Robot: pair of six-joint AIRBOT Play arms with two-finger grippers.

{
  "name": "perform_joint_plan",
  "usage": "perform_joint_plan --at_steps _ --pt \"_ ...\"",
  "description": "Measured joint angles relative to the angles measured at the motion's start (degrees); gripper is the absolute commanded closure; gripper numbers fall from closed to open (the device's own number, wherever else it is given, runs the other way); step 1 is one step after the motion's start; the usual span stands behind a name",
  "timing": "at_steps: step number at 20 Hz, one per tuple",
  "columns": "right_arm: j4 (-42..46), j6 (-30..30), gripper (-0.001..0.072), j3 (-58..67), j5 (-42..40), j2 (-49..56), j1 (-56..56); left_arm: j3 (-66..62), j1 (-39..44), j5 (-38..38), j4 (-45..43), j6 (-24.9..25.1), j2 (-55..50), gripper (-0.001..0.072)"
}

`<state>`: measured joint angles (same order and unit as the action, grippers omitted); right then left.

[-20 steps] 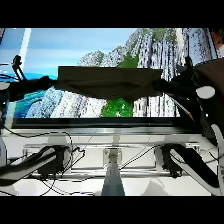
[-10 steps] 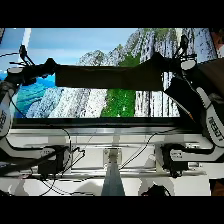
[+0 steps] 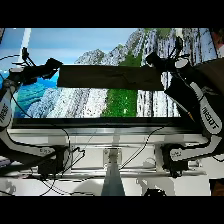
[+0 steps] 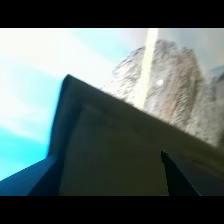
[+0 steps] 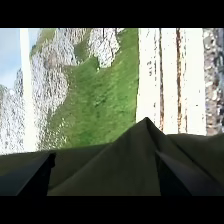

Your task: Fold the clothes and pants, and hang the long-sleeved shirts on hangers.

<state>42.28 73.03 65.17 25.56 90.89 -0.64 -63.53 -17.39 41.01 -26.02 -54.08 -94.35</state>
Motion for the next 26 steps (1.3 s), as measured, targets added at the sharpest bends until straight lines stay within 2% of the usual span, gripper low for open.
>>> perform_joint_plan --at_steps 2,6,7,8,9,11,12,13,14,19,22,26 --pt "1.3 0.0 0.0024 0.1 1.2 0.0 0.0 -0.1 -1.6 1.8 -6.4 -3.1 -0.3 0.018" --pt "2.4 0.0 0.0026 0.1 2.5 0.0 -0.1 -0.2 -1.6 5.4 -14.4 -4.2 -1.6 0.0201" --pt "2.6 0.0 0.0091 0.1 3.0 0.0 -0.1 -0.2 -0.8 5.6 -15.1 -3.7 -2.1 0.0356" --pt "2.7 0.0 0.0287 0.1 3.6 0.0 -0.1 -0.3 0.2 5.9 -16.0 -2.9 -2.6 0.0521" --pt "2.8 -0.2 0.0438 0.3 4.7 0.0 -0.1 -0.4 1.2 5.6 -16.8 -2.5 -3.0 0.0546" --pt "2.9 -1.5 0.0451 1.1 8.2 0.0 -0.2 -0.9 3.5 4.8 -17.6 -1.1 -3.5 0.0693" --pt "3.0 -2.3 0.0478 1.8 10.3 0.0 -0.3 -1.4 4.5 4.6 -18.2 -0.7 -3.7 0.0694" --pt "3.1 -2.9 0.0639 2.6 12.2 0.0 -0.7 -2.4 5.5 4.7 -19.2 -0.2 -3.7 0.0695" --pt "3.1 -3.4 0.0691 3.4 13.8 0.0 -1.1 -3.5 6.3 5.6 -20.6 0.1 -3.5 0.0695" --pt "4.3 -4.3 0.0692 6.9 15.8 0.2 -7.4 -9.3 8.4 15.7 -26.4 0.3 4.1 0.0695" --pt "6.2 0.9 0.0692 8.3 11.4 1.1 -13.7 -10.5 8.7 21.7 -28.1 -0.3 12.5 0.0694" --pt "8.0 7.2 0.0692 13.9 8.3 5.9 -23.8 -11.0 8.9 25.2 -28.8 -2.8 23.2 0.0694"
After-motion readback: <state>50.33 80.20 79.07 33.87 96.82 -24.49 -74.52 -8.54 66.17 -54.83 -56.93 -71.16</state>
